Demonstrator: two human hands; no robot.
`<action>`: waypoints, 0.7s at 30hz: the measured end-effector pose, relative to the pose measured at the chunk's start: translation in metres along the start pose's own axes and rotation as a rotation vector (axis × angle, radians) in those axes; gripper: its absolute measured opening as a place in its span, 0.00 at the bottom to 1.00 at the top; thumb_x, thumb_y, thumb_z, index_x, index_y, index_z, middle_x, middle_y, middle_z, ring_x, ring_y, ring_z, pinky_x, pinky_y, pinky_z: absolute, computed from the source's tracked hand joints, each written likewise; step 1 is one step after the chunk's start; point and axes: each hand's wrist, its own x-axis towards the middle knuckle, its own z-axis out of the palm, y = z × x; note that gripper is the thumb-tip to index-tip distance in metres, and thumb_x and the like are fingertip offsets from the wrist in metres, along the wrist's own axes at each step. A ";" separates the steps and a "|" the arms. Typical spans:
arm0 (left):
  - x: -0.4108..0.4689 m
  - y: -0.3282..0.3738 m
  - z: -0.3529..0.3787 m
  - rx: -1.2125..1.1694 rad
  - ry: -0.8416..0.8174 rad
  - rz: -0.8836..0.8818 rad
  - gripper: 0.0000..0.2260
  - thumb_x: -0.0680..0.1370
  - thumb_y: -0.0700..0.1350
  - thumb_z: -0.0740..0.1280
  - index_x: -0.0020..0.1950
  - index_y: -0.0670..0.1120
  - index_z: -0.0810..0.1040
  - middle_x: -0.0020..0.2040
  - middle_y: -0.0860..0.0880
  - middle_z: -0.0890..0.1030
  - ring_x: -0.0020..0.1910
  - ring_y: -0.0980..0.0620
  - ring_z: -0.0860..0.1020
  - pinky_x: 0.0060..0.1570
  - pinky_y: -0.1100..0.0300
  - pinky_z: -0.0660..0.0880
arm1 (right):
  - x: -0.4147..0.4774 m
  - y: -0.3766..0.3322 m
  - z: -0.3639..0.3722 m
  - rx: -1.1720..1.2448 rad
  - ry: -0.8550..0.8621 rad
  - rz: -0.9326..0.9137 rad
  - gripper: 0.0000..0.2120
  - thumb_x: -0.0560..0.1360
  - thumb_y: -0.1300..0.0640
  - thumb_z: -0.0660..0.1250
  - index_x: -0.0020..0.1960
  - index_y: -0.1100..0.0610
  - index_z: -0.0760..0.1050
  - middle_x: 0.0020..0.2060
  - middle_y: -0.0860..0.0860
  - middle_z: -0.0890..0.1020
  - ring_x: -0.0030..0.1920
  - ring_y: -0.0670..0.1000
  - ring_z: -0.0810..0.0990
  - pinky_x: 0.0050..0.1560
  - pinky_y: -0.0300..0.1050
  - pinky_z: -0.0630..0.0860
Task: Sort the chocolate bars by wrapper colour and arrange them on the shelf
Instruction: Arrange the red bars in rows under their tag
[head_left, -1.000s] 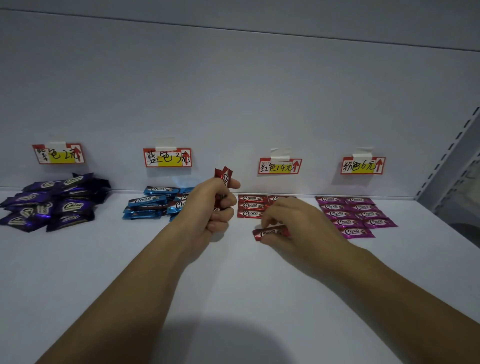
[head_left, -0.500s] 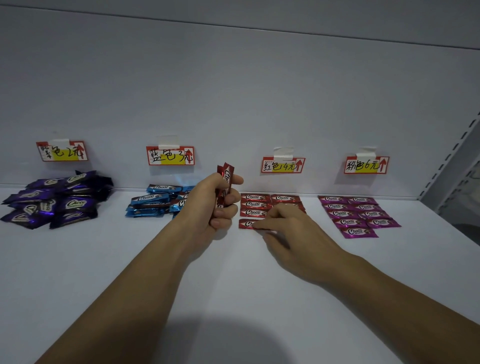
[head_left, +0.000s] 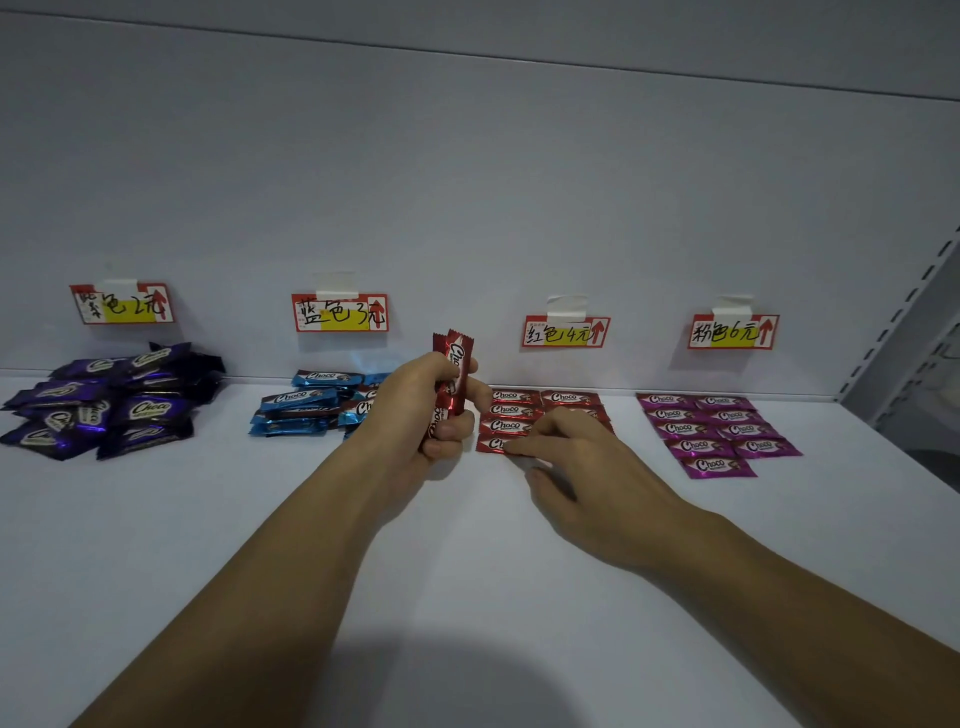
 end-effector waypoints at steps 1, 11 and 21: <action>0.000 0.000 0.000 0.013 0.008 0.006 0.08 0.83 0.41 0.54 0.57 0.42 0.70 0.36 0.44 0.79 0.23 0.56 0.62 0.19 0.67 0.57 | 0.000 0.000 0.000 0.000 0.005 -0.006 0.17 0.81 0.53 0.64 0.69 0.47 0.76 0.58 0.42 0.75 0.59 0.42 0.71 0.61 0.38 0.73; 0.000 -0.005 -0.003 0.279 0.091 0.028 0.08 0.83 0.47 0.66 0.56 0.43 0.78 0.39 0.44 0.75 0.27 0.56 0.65 0.25 0.64 0.61 | 0.002 -0.001 -0.001 0.119 0.037 0.048 0.16 0.80 0.54 0.66 0.67 0.46 0.78 0.57 0.40 0.77 0.58 0.40 0.73 0.60 0.38 0.73; -0.024 -0.011 0.029 0.474 -0.147 0.193 0.05 0.80 0.36 0.66 0.51 0.35 0.80 0.20 0.56 0.74 0.19 0.63 0.73 0.23 0.75 0.66 | 0.010 0.000 -0.038 0.957 0.291 0.213 0.13 0.73 0.67 0.75 0.55 0.60 0.80 0.39 0.57 0.85 0.39 0.53 0.84 0.41 0.43 0.80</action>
